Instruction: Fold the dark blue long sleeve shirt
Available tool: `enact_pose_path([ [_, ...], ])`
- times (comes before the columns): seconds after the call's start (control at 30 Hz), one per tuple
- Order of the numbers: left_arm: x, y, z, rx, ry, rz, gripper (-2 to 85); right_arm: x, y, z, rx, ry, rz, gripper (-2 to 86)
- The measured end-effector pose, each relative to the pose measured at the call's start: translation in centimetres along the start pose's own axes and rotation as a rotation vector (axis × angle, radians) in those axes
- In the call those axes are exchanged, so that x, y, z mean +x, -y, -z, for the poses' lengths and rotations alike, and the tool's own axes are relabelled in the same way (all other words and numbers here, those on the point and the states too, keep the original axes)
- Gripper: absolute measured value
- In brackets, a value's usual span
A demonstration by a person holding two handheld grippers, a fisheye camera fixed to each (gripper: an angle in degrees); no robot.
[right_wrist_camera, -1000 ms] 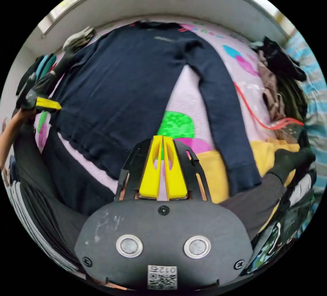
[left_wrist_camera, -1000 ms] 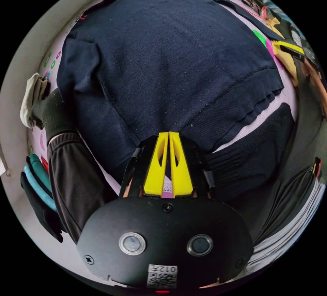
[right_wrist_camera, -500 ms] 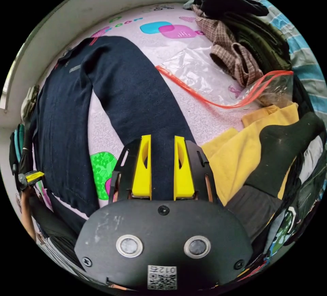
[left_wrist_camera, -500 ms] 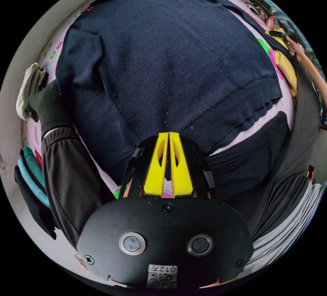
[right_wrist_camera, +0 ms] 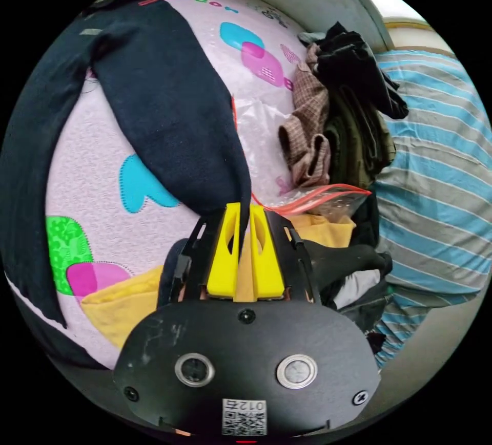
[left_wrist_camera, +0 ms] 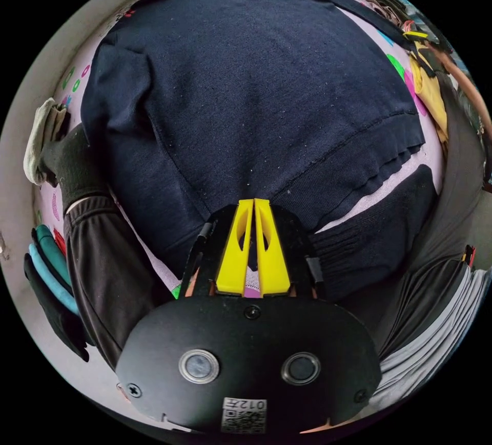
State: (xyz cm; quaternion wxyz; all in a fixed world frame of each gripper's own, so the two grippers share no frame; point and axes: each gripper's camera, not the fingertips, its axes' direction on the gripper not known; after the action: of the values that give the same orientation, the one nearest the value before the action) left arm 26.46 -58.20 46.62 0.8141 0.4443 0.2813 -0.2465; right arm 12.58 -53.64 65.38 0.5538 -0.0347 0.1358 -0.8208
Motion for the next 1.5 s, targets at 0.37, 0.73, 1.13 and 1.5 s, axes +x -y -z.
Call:
enact_pose_path([
  [0.37, 1.7, -6.2, 1.5, 0.072, 0.056, 0.015, 0.1, 4.9, -15.5, 5.0, 0.261, 0.485, -0.406, 4.1],
  [0.73, 4.2, -21.1, 25.9, 0.556, 0.167, 0.081, 0.0, 5.7, -35.2, 10.1, 0.567, 0.799, -0.369, -0.6],
  [1.13, 5.4, -31.2, 39.6, 0.760, 0.313, 0.056, 0.0, 6.3, -38.4, 11.8, 0.668, 0.891, -0.384, -0.8],
  [1.5, -6.5, -24.4, 35.3, 0.560, 0.185, 0.059, 0.0, 1.4, -23.9, 19.3, 0.621, 0.826, -0.233, -0.8],
])
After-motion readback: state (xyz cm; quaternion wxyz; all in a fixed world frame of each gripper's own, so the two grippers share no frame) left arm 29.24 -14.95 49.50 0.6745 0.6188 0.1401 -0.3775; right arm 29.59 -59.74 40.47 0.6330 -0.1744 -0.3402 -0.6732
